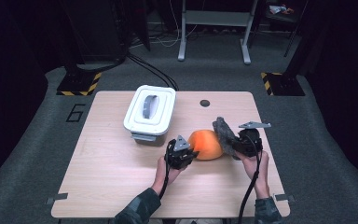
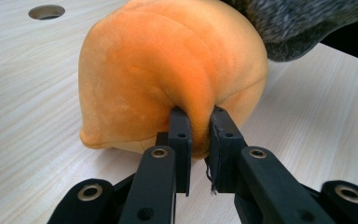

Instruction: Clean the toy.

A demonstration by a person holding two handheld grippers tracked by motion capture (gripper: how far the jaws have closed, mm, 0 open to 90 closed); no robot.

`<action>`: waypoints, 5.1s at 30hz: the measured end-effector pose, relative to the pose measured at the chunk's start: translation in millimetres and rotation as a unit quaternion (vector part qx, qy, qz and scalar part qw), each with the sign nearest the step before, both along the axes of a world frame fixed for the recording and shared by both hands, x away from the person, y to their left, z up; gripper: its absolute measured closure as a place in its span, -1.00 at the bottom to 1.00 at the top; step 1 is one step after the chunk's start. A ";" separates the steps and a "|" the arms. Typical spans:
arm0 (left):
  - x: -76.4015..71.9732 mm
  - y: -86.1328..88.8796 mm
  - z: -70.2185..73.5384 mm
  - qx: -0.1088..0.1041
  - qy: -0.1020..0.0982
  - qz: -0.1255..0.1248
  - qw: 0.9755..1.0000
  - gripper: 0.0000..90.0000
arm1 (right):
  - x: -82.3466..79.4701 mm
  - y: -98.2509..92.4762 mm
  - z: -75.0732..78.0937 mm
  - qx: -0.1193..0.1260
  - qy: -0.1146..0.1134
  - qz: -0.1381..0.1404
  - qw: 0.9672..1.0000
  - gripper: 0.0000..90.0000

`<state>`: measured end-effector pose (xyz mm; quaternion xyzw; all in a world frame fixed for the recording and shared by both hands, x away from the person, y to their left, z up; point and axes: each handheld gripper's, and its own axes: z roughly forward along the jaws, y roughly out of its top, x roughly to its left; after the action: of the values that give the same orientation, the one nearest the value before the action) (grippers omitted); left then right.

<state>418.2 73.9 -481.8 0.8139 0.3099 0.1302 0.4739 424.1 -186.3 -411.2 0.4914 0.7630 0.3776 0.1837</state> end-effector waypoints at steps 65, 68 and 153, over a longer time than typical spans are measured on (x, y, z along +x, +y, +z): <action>6.3 0.3 -2.4 0.004 0.013 -0.007 1.000 0.74 | 12.3 14.7 -23.9 -0.011 0.039 0.023 0.999 0.74; 6.2 1.7 -1.4 0.004 0.009 -0.012 1.000 0.58 | 16.1 10.0 -26.2 0.000 0.041 0.021 0.999 0.74; 11.4 0.0 -1.5 -0.033 0.038 0.052 0.997 0.72 | 20.8 -23.5 -56.2 -0.015 0.057 -0.055 0.997 0.74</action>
<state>429.6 73.9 -483.4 0.7849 0.3736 0.1134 0.4811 444.9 -209.8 -467.5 0.5504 0.7496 0.3271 0.1678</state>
